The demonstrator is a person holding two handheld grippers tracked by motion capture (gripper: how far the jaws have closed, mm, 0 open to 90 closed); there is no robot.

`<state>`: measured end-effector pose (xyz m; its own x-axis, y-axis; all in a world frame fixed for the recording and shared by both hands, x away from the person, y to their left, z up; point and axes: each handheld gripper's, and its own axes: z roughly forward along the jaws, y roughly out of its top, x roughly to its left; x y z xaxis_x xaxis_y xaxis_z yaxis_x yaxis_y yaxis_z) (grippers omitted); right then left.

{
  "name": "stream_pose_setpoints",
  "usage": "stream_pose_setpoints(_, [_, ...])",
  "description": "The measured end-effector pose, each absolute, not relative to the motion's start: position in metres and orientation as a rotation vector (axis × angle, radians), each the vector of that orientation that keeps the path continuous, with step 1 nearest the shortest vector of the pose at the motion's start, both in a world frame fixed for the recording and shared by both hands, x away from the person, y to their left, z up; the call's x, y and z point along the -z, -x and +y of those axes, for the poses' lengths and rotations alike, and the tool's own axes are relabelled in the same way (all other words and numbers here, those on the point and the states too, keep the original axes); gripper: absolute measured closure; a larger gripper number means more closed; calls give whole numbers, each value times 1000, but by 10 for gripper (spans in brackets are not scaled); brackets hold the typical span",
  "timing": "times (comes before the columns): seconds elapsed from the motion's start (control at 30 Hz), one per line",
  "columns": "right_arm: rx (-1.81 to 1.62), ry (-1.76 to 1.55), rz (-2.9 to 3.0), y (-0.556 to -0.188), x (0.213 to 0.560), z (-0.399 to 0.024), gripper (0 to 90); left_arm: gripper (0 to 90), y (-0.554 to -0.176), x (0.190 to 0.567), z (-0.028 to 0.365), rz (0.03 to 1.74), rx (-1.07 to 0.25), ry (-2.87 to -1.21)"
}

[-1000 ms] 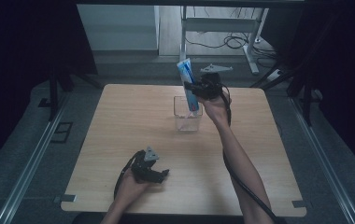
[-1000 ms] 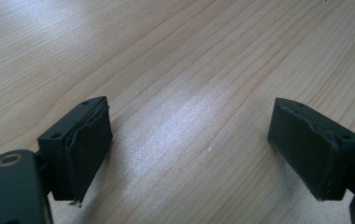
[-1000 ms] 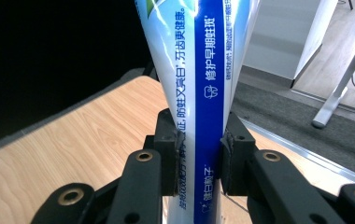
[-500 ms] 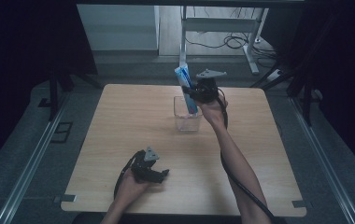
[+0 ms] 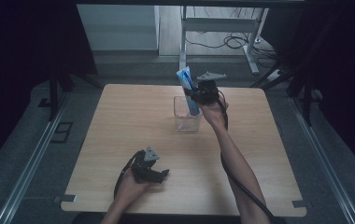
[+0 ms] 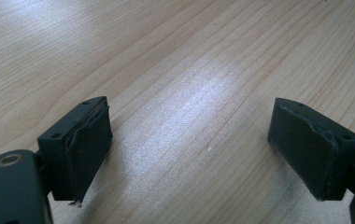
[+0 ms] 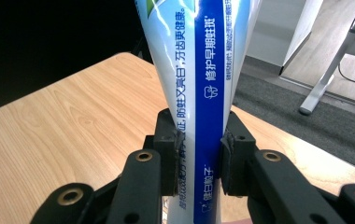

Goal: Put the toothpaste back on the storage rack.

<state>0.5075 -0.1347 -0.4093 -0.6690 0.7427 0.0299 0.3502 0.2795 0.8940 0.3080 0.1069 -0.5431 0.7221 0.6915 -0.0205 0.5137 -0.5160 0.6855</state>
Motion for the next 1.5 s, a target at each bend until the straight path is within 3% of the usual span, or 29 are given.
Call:
stream_pose_setpoints(0.63, [-1271, -963, 2215, -508, 438, -128, 708, 135, -308, 543, 107, 914, -332, -2232])
stream_pose_setpoints(1.5, [-1203, -892, 2299, -498, 453, -126, 671, 135, -308, 543, 107, 914, -331, -2232])
